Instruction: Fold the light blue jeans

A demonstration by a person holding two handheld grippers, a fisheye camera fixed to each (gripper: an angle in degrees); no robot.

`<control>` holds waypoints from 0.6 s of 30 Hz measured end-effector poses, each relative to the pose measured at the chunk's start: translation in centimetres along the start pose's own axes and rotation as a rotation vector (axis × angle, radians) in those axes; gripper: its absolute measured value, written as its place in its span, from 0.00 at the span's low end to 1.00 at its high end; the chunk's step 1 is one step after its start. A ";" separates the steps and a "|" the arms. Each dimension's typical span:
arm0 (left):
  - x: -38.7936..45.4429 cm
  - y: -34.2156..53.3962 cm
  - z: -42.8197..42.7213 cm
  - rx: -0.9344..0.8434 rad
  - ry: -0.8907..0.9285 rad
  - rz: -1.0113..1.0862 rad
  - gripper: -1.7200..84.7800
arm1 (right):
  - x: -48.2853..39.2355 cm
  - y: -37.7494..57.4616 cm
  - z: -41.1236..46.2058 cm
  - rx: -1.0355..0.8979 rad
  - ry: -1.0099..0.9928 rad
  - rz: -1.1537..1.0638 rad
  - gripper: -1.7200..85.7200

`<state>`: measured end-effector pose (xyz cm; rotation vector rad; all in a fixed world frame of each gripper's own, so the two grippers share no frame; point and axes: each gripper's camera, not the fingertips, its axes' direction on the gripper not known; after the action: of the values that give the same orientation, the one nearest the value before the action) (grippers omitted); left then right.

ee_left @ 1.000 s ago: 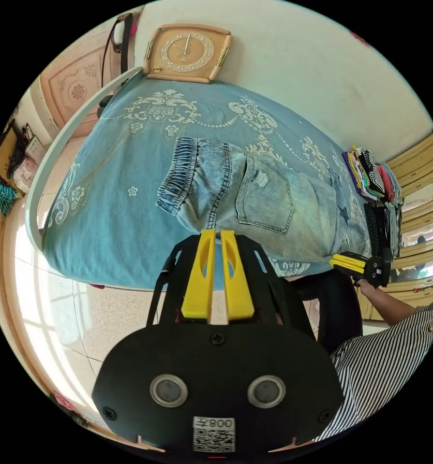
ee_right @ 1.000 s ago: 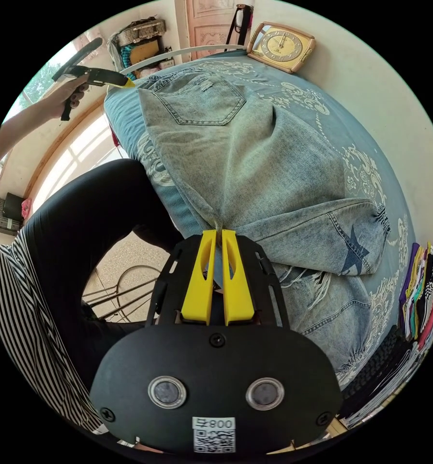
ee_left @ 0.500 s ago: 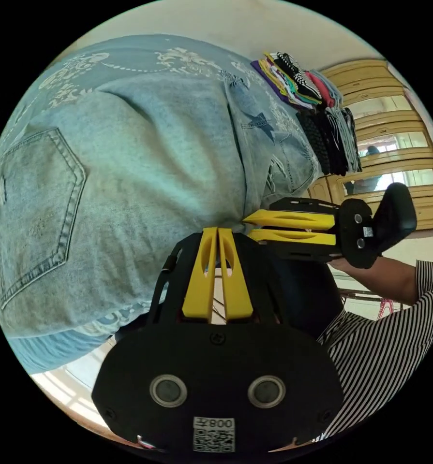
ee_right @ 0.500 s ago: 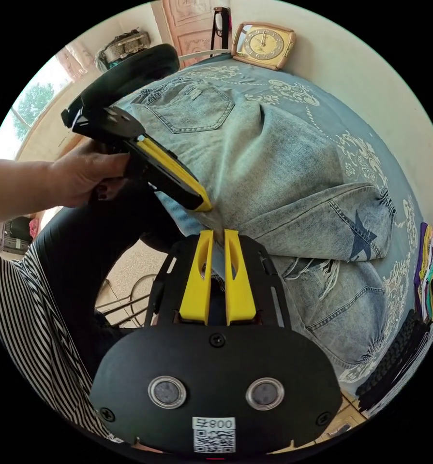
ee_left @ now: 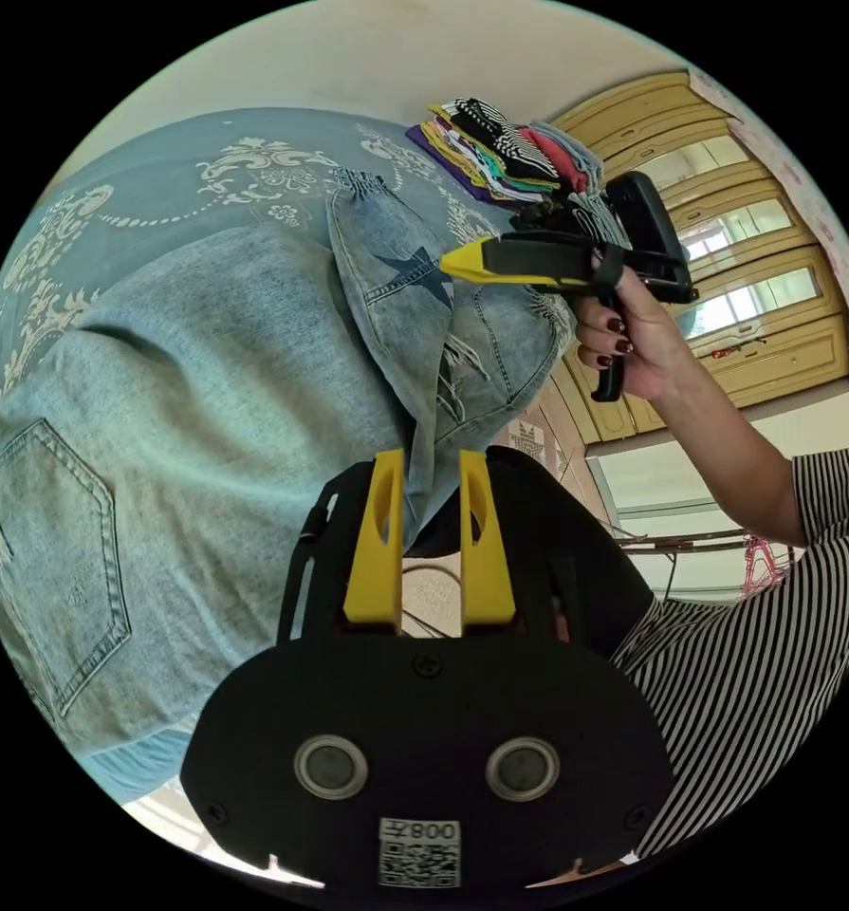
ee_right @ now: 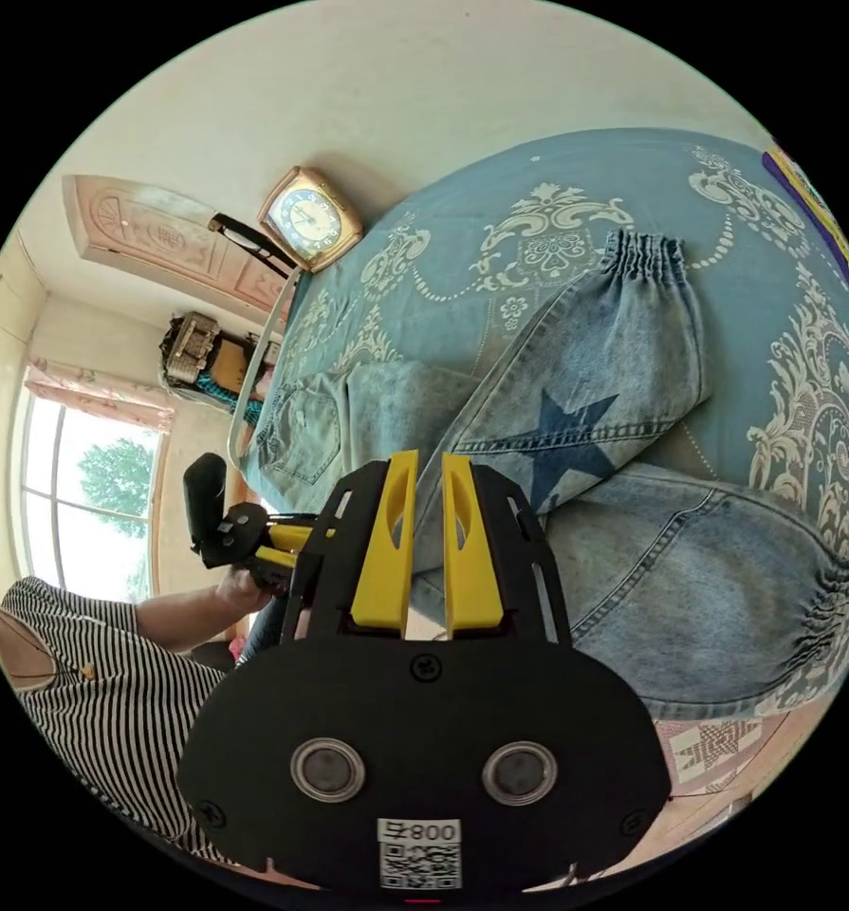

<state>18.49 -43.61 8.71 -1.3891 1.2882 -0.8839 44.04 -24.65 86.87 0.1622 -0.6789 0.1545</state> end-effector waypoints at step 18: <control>1.0 -2.5 12.1 -0.064 -0.039 0.027 0.04 | 9.4 -11.1 8.7 -0.182 0.428 0.186 0.09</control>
<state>30.86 -42.50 8.25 -1.4290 1.3127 -0.7994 48.09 -36.38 98.44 -0.1090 -0.2774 0.2954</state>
